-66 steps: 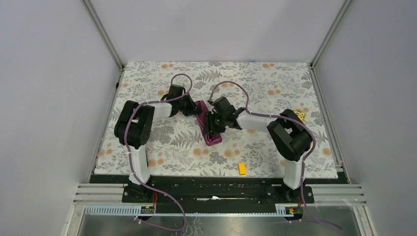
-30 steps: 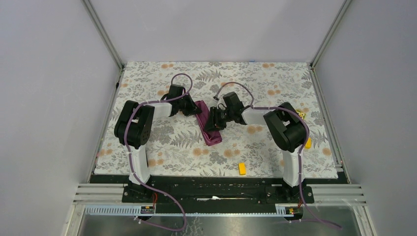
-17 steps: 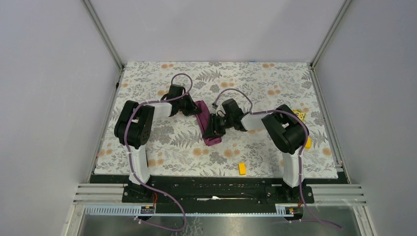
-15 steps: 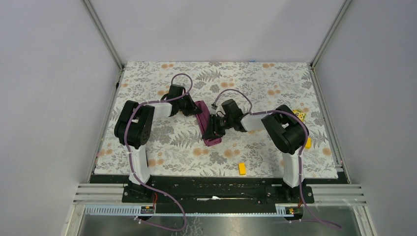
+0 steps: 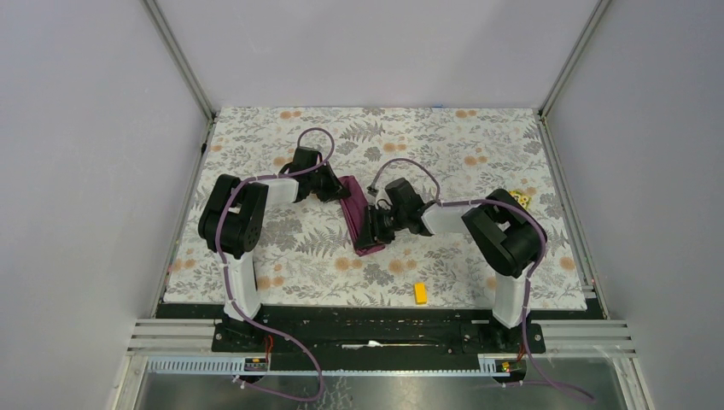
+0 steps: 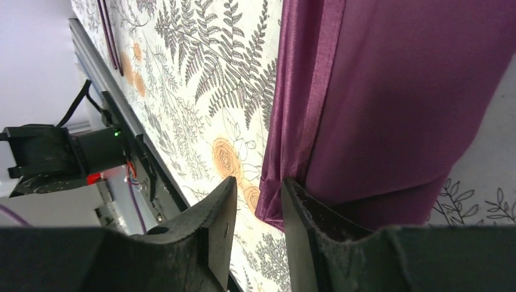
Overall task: Fold the napkin into a case and place the utensils inside
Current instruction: Grasp the top corner of the smaller rectangle folded napkin from the folded napkin, then turn over the smaller rectangle-folded napkin at the center of the board.
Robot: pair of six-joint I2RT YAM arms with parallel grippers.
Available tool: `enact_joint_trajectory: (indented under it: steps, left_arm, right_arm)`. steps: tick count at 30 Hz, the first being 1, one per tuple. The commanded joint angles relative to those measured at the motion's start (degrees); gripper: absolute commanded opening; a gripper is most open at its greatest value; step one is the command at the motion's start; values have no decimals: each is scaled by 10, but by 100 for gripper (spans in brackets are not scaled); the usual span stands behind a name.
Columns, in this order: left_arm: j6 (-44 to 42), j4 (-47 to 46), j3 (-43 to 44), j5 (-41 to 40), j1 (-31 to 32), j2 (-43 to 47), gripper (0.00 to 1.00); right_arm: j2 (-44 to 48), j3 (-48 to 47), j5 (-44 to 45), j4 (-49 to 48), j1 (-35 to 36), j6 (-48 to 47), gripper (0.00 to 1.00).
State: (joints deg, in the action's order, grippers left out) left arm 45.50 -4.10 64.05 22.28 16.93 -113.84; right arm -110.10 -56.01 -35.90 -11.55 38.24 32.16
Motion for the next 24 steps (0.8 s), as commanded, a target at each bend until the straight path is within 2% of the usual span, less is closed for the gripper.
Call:
enact_joint_trajectory:
  steps: [1, 4, 8, 11, 13, 18, 22, 24]
  left_arm:
    - [-20, 39, 8, -32, -6, -25, 0]
    - [-21, 40, 15, -26, -6, -20, 0]
    - [-25, 68, 40, 10, -5, -16, 0]
    - [-25, 78, 60, 32, -6, -5, 4]
    - [-23, 86, 71, 45, -6, -1, 4]
    - [-18, 102, 101, 72, -9, -15, 7]
    - [-23, 117, 111, 79, -12, -28, 6]
    - [-29, 123, 110, 68, -13, -29, 5]
  right_arm:
    - [13, 25, 35, 24, 28, -21, 42]
    - [57, -13, 82, 117, 31, -83, 46]
    - [119, -81, 148, 223, 52, -179, 64]
    - [165, -83, 192, 218, 73, -242, 79]
    - [164, -92, 233, 212, 74, -260, 83]
    - [107, -120, 368, 178, 96, -270, 82]
    - [47, -169, 498, 185, 132, -249, 63]
    - [35, -169, 508, 170, 147, -249, 59]
